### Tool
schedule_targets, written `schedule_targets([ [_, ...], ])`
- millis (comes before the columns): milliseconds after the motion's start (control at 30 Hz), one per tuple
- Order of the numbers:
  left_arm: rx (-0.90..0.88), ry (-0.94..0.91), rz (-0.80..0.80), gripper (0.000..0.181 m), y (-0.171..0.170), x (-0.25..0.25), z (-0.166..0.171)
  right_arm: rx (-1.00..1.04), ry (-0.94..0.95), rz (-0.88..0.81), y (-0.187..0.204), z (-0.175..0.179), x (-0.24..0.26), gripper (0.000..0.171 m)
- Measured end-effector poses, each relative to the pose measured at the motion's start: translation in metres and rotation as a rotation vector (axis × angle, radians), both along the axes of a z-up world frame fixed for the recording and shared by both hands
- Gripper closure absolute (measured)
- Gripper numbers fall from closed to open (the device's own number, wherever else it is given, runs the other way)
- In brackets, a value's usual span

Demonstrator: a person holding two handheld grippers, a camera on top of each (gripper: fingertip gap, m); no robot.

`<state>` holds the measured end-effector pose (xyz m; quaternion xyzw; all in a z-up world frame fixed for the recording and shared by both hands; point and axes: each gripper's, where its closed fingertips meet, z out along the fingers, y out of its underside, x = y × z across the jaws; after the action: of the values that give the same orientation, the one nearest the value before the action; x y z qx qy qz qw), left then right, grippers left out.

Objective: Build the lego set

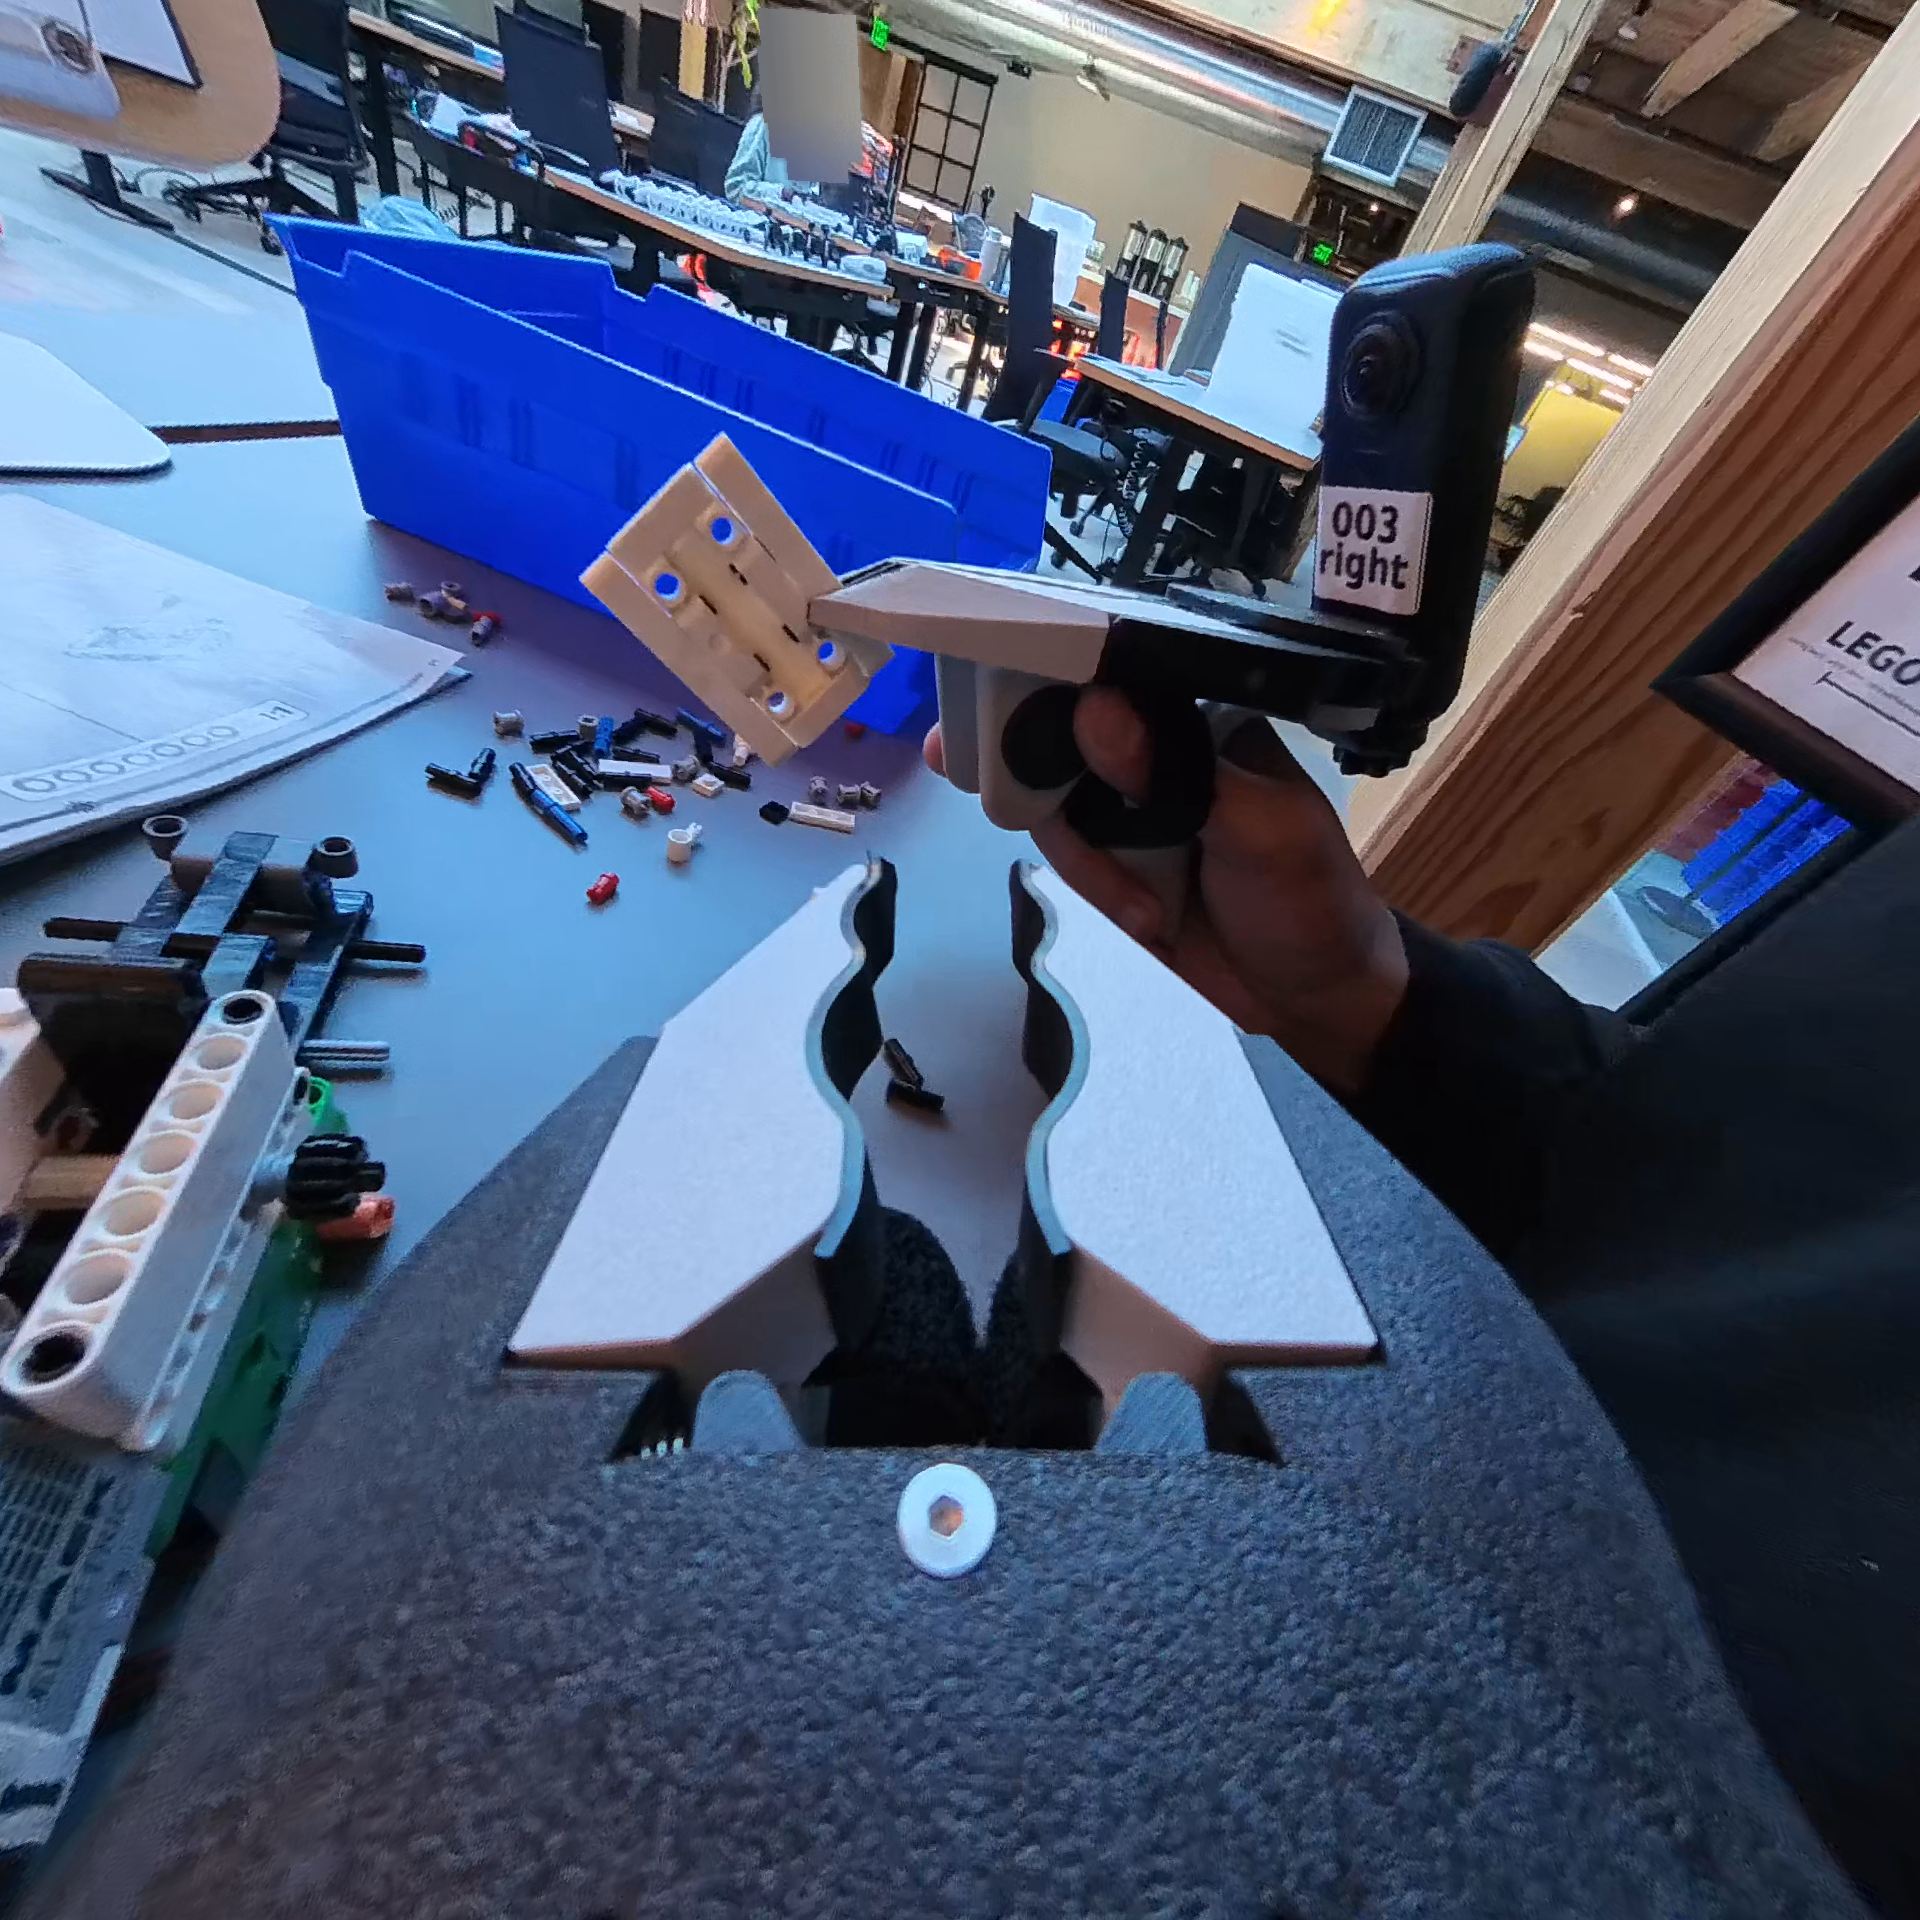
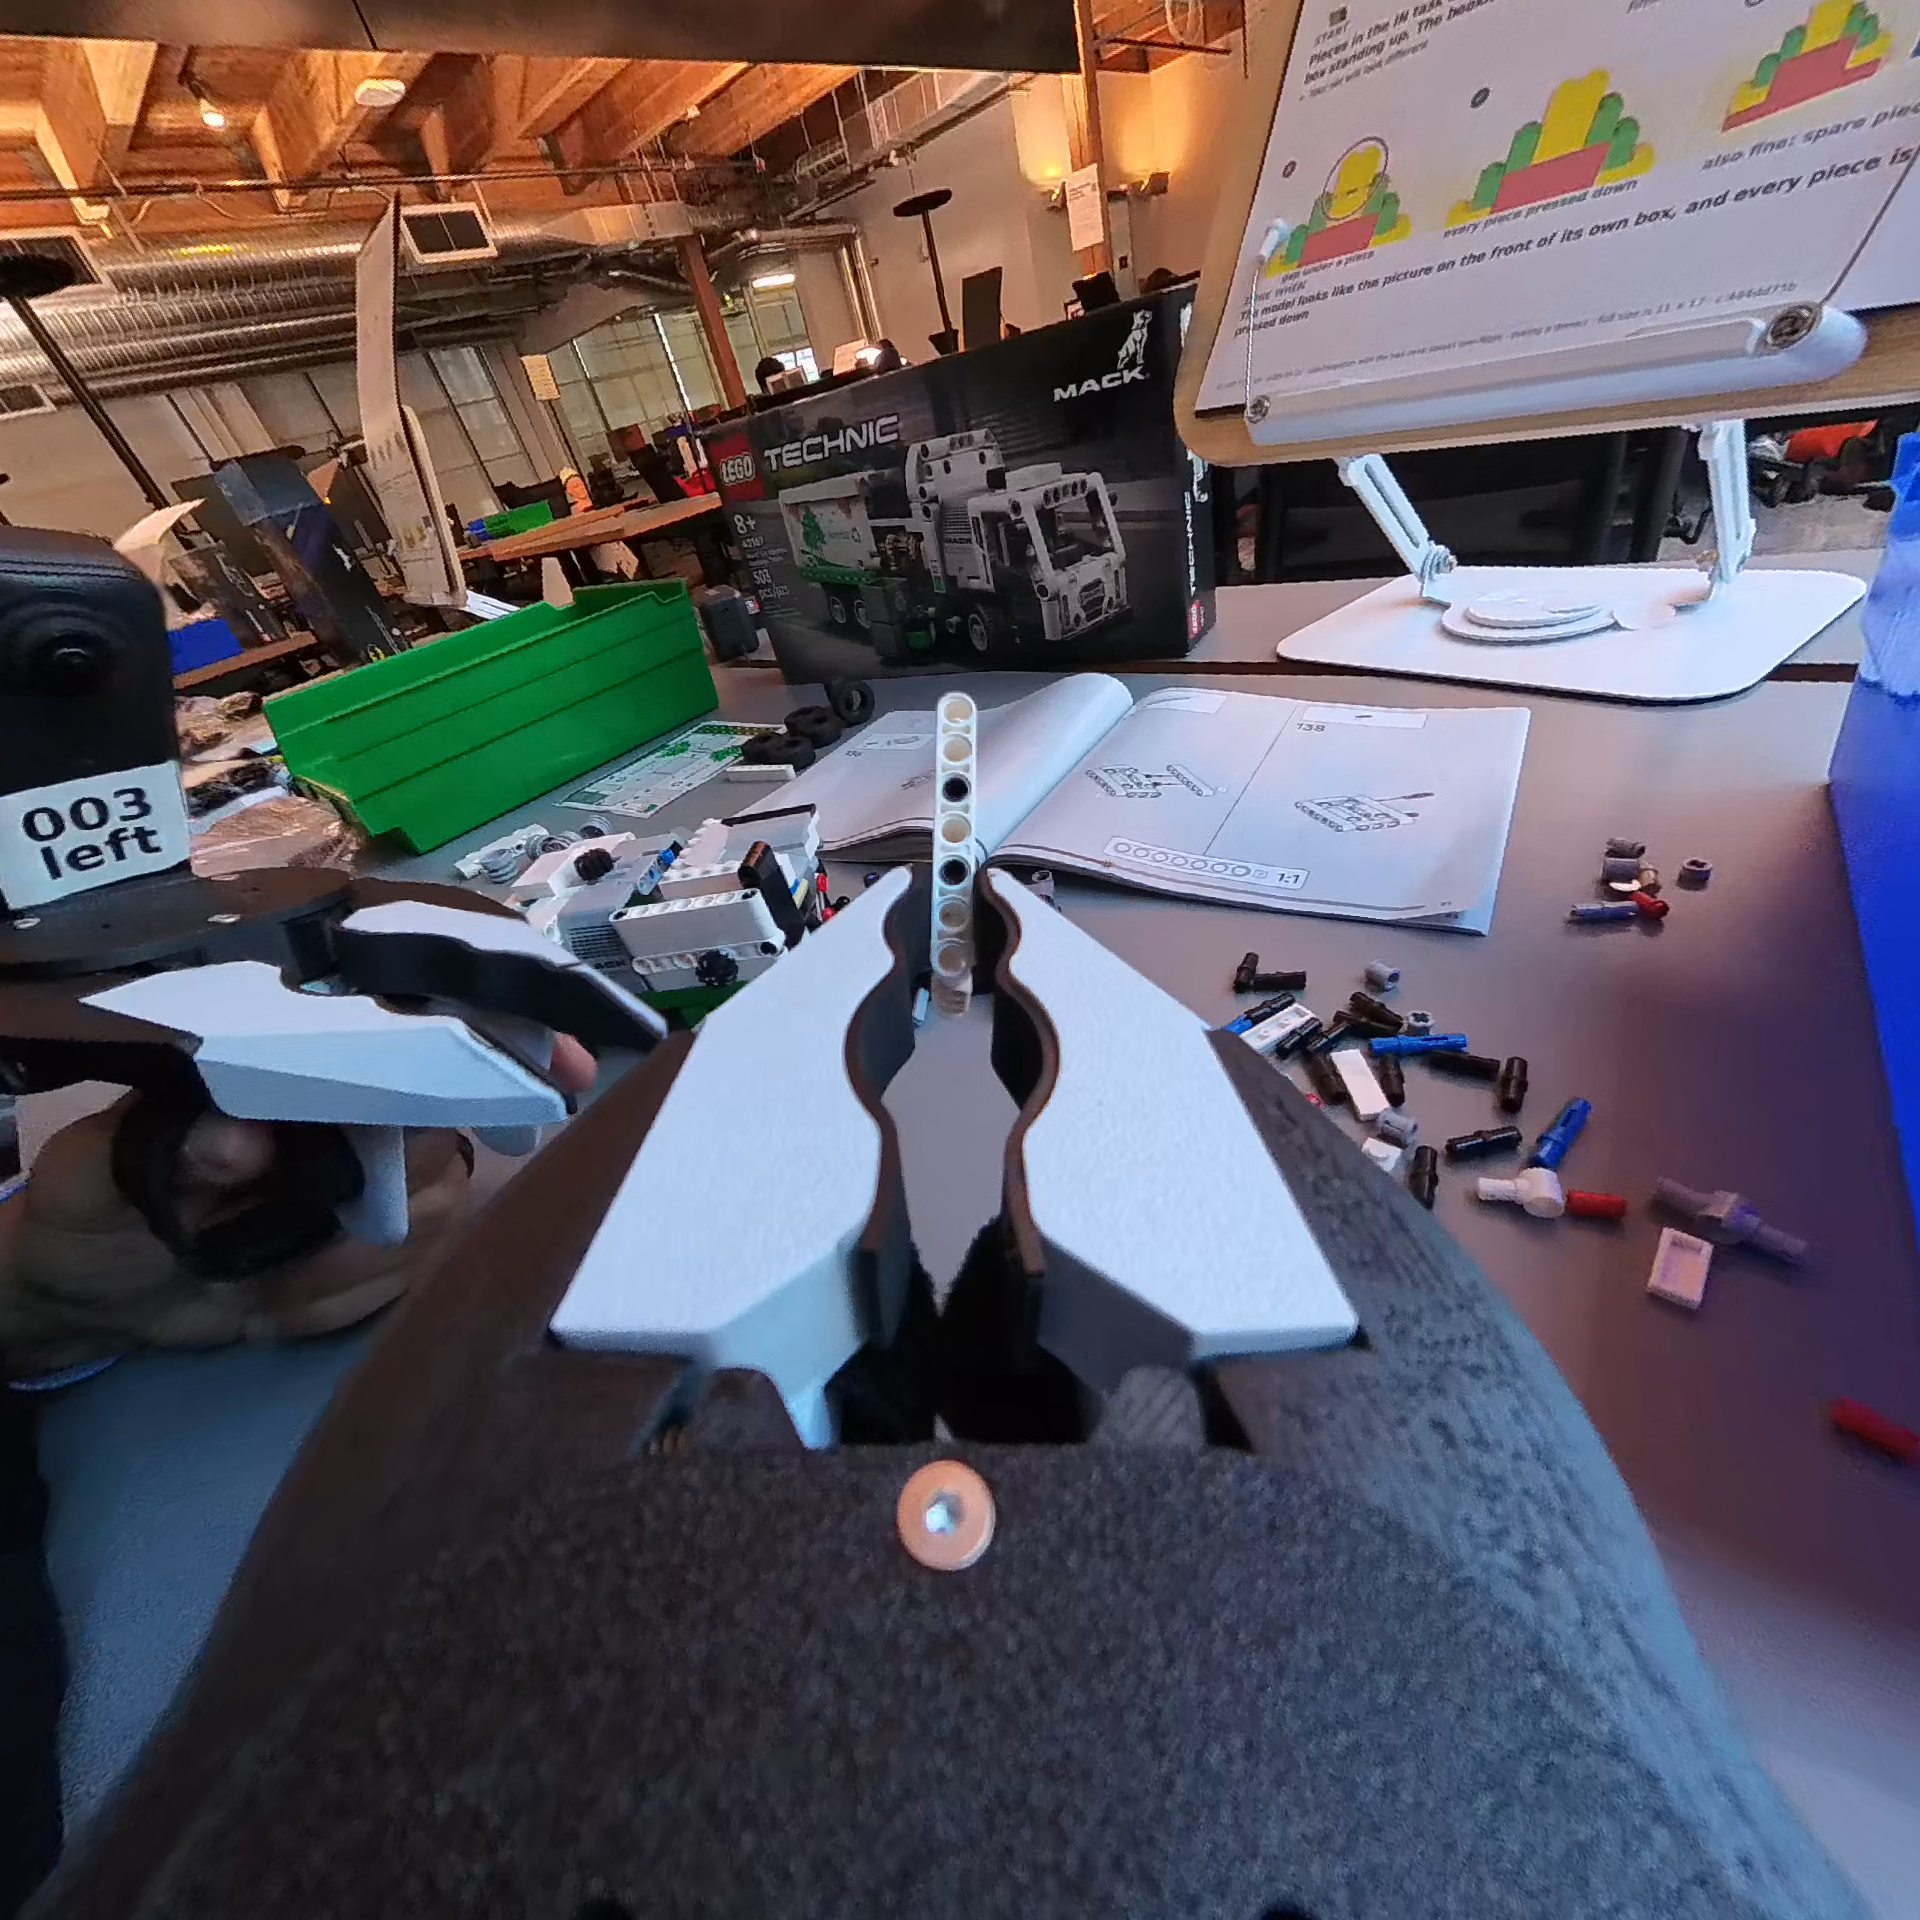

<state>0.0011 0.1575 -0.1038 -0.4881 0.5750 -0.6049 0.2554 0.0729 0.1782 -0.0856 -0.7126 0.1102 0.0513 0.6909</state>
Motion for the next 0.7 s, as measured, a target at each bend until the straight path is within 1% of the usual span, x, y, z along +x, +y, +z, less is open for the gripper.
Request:
schedule_targets([
  [200, -0.005, -0.056, 0.017, 0.161, 0.003, -0.004, 0.008, 0.007, -0.013, 0.001, -0.002, 0.001, -0.003, 0.164],
  [467, 0.012, -0.052, 0.007, 0.161, 0.000, -0.005, 0.007, 0.017, -0.014, 0.026, -0.002, 0.003, -0.008, 0.164],
  [700, -0.009, -0.028, 0.013, 0.160, 0.003, -0.002, 0.005, 0.020, -0.015, 0.050, -0.001, 0.003, -0.013, 0.164],
])
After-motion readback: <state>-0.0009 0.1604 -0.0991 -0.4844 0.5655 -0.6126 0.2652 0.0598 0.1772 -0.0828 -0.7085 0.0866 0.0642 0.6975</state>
